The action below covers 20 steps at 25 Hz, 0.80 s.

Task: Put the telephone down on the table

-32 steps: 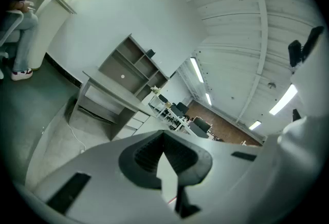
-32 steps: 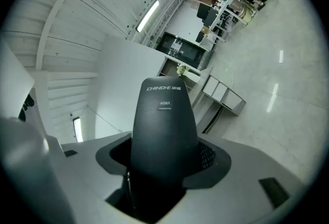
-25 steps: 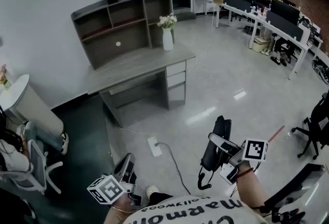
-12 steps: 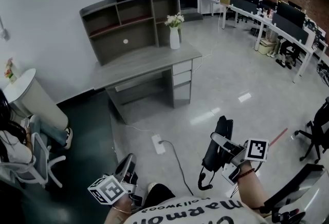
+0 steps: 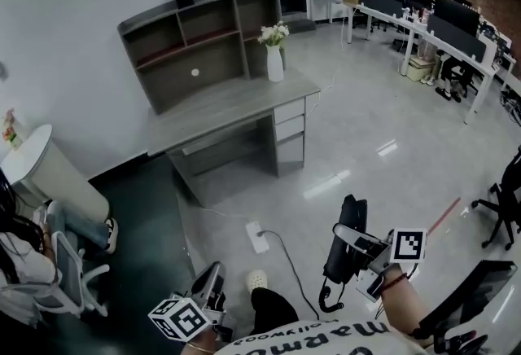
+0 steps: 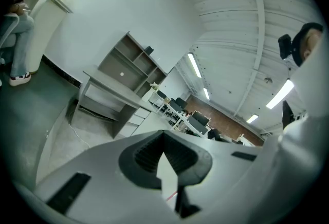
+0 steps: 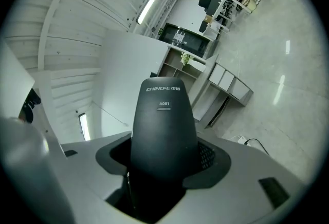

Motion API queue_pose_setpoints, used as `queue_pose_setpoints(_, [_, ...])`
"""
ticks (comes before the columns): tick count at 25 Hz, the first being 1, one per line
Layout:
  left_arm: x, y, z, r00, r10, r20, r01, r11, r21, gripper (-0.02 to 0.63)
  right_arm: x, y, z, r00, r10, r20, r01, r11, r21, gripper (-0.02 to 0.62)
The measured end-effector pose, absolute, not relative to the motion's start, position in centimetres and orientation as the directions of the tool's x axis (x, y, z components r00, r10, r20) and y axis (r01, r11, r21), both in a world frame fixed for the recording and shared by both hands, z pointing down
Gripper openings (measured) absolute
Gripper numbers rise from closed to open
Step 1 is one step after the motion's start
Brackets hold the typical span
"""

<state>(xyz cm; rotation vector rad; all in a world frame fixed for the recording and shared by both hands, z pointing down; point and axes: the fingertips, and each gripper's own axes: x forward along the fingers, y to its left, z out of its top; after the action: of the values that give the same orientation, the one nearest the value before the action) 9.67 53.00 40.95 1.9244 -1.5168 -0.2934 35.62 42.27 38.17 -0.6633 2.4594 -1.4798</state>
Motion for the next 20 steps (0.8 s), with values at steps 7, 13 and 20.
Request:
queue_pose_setpoints(7, [6.0,46.6,41.3,0.340,-0.915,0.215,-0.766,-0.137,0.629,0.009,32.2,37.4,37.2,-0.868,-0.491,0.066,-0.310,0.434,-0.846,0.283])
queue_pose_setpoints(13, [1.9,39.4,39.7,0.368,-0.912,0.180,-0.764,-0.186,0.617,0.008,29.3,31.6,35.9,-0.827,-0.557,0.077,-0.345,0.395,-0.852,0.282])
queue_pose_setpoints(20, [-3.7,32.4,37.9,0.388,-0.908,0.156,-0.770,-0.226,0.597,0.009,24.6,25.6,34.2,-0.795,-0.603,0.068,-0.368,0.390,-0.844,0.282])
